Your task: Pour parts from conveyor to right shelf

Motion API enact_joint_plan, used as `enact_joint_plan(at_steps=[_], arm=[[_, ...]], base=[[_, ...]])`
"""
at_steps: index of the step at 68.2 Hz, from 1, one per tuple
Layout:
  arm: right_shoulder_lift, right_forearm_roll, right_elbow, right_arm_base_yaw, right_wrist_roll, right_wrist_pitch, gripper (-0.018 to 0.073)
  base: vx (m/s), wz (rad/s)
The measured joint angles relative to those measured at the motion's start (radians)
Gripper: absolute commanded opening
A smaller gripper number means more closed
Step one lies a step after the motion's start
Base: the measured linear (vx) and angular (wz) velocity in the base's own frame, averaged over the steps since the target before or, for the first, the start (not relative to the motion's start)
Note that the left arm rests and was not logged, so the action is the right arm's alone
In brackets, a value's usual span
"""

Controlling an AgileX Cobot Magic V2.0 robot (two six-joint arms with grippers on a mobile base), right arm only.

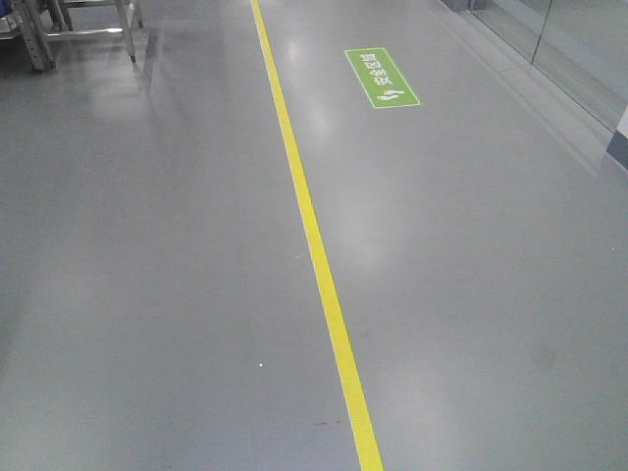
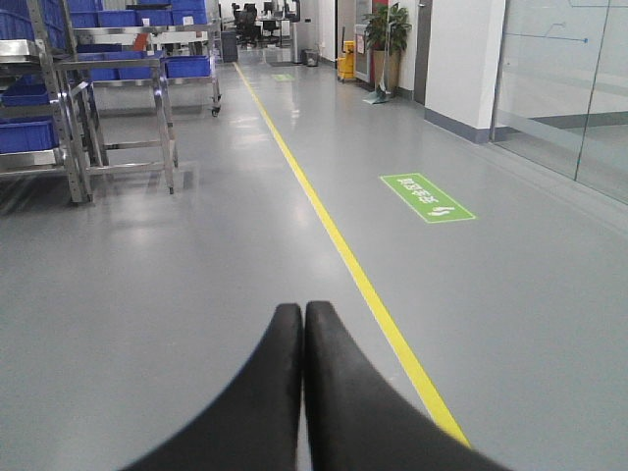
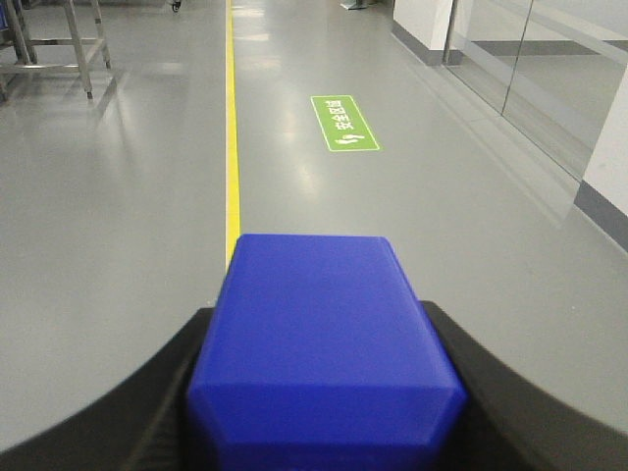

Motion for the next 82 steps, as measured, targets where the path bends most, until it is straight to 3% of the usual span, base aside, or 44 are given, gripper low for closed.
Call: enact_joint_plan(at_steps=[35, 82], arm=[[0.0, 0.0, 0.0, 0.0, 0.0, 0.001, -0.0006], [0.0, 0.0, 0.0, 0.0, 0.0, 0.001, -0.0006]], base=[[0.21, -0.02], [0.44, 0.07]])
